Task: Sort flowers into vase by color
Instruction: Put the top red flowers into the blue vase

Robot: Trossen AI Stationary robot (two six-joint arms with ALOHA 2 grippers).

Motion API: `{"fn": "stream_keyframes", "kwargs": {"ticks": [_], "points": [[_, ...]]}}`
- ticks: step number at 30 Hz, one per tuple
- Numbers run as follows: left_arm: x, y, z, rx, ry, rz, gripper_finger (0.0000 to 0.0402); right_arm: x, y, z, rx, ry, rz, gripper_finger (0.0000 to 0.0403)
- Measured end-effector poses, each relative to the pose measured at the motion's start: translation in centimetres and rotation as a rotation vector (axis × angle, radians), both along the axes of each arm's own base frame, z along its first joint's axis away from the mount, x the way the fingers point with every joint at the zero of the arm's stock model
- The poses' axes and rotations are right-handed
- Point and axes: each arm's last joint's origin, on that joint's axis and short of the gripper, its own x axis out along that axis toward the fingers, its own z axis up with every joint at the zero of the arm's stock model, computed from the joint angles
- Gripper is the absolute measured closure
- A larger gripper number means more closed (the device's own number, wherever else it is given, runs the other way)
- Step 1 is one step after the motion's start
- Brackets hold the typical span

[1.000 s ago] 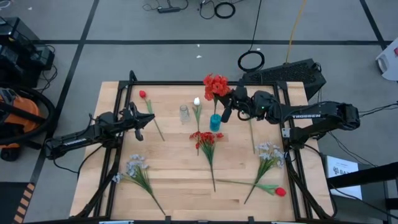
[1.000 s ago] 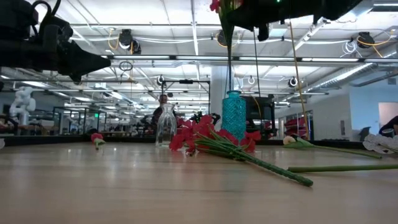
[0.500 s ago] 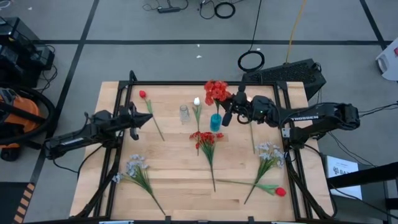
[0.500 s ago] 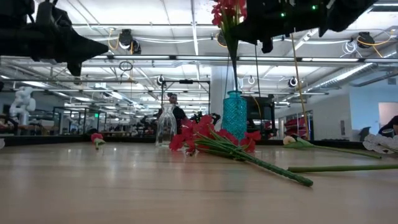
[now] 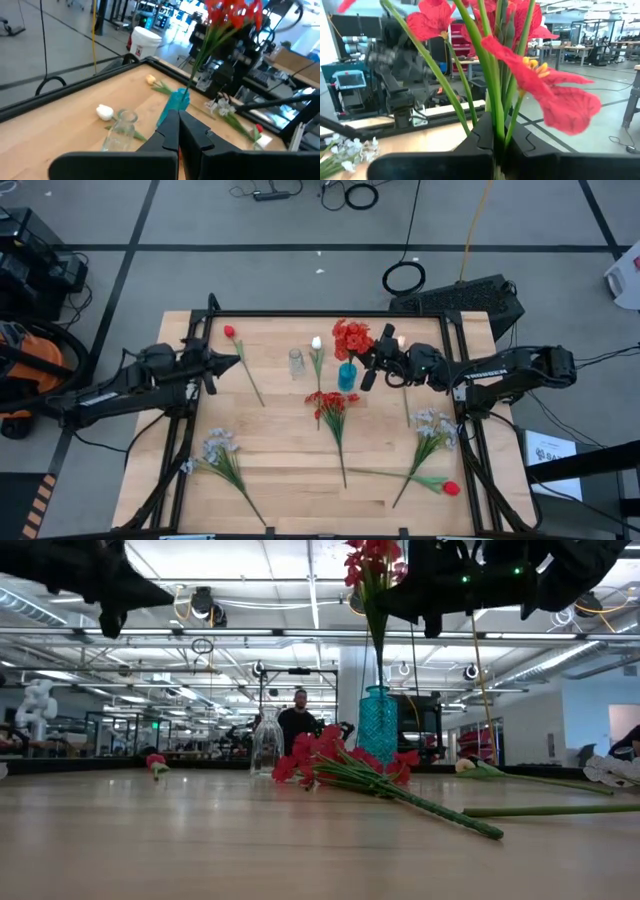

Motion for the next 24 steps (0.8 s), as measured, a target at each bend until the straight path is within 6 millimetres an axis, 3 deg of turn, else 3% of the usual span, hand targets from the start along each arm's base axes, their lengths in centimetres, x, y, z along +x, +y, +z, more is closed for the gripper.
{"fn": "stream_keyframes", "kwargs": {"ticks": [6, 10, 16, 24], "points": [[0.6, -0.1, 2.9, -0.047, 0.015, -0.022, 0.0399, 0.7, 0.0, -1.3, 0.022, 0.043, 0.023, 0.0390], [0.9, -0.2, 3.9, -0.182, 0.079, -0.002, 0.0400, 1.1, -0.1, -2.0, 0.030, 0.064, 0.024, 0.0377], [1.3, -0.5, 3.9, -0.343, 0.232, 0.013, 0.0400, 1.5, -0.2, -2.7, 0.057, 0.075, 0.024, 0.0371], [2.0, -0.5, 3.4, -0.395, 0.300, 0.027, 0.0400, 1.6, -0.2, -2.8, 0.108, 0.061, 0.025, 0.0369]]}}
